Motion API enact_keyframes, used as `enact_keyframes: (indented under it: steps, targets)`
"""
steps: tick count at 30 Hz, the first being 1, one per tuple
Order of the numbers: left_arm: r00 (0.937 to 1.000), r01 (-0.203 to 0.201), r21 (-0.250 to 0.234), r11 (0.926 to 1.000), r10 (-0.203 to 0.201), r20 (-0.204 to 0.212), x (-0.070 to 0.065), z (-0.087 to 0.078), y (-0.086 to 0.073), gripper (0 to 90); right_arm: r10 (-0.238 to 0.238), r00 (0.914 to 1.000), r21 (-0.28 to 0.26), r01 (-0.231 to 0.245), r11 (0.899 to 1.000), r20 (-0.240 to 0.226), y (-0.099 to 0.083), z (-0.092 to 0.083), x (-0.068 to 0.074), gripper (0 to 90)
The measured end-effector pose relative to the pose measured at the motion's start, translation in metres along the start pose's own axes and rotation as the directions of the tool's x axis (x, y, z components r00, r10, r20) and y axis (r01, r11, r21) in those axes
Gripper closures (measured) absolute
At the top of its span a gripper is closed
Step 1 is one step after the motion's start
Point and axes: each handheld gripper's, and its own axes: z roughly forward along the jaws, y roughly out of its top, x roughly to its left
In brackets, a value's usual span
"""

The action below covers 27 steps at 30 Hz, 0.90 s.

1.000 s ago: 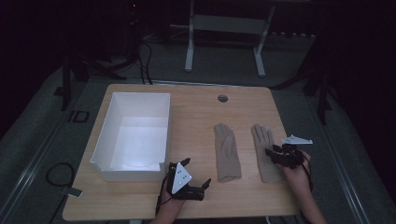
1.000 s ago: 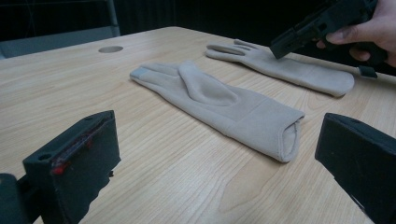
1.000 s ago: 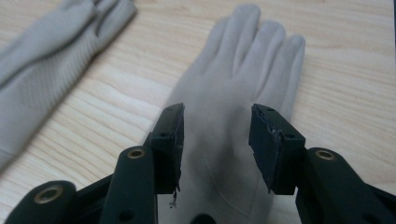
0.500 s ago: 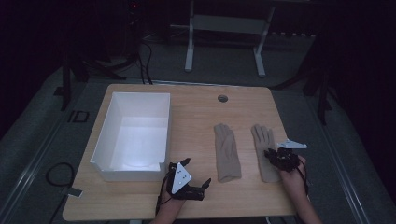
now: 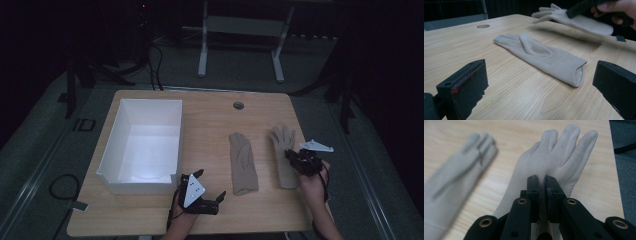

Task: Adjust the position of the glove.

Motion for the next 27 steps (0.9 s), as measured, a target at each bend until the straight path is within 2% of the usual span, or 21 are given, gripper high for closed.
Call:
enact_keyframes:
  steps: [5, 6, 8, 12, 14, 16, 21, 27]
  targets:
    - [1.0, -0.002, 0.0, 1.0, 0.002, 0.0, 0.0, 0.0, 0.0, 0.2, 0.0, 1.0, -0.048, -0.001, 0.999, -0.006, 0.02, -0.01, 0.015, 83.3]
    - [1.0, -0.002, -0.001, 1.0, 0.002, 0.0, 0.0, 0.0, 0.0, 0.1, -0.009, 0.9999, -0.055, 0.009, 0.998, -0.011, 0.024, -0.011, 0.018, 83.3]
    - [1.0, -0.002, -0.001, 1.0, 0.002, 0.0, 0.0, 0.0, 0.0, 0.1, -0.001, 0.9992, -0.067, -0.002, 0.998, -0.041, 0.032, -0.013, 0.027, 83.2]
    - [1.0, -0.003, 0.0, 1.0, 0.003, 0.0, 0.0, 0.0, 0.0, 0.1, -0.009, 0.9986, -0.088, 0.004, 0.996, -0.051, 0.042, -0.014, 0.045, 83.2]
    - [1.0, -0.002, -0.001, 1.0, 0.002, 0.0, 0.0, 0.0, 0.0, 0.1, -0.016, 0.9986, -0.089, 0.011, 0.996, -0.051, 0.045, -0.014, 0.05, 83.2]
    - [1.0, -0.004, -0.002, 1.0, 0.004, 0.001, 0.0, 0.0, 0.0, 0.2, -0.025, 0.9979, -0.086, 0.02, 0.996, -0.06, 0.049, -0.011, 0.064, 83.2]
    - [1.0, -0.003, 0.0, 1.0, 0.003, 0.004, -0.001, 0.0, 0.0, 0.1, -0.036, 0.9962, -0.083, 0.029, 0.996, -0.08, 0.055, -0.003, 0.087, 83.2]
    - [1.0, -0.008, 0.0, 1.0, 0.008, 0.006, -0.001, 0.0, 0.0, 0.1, -0.041, 0.9944, -0.07, 0.034, 0.997, -0.097, 0.056, 0.006, 0.108, 83.2]
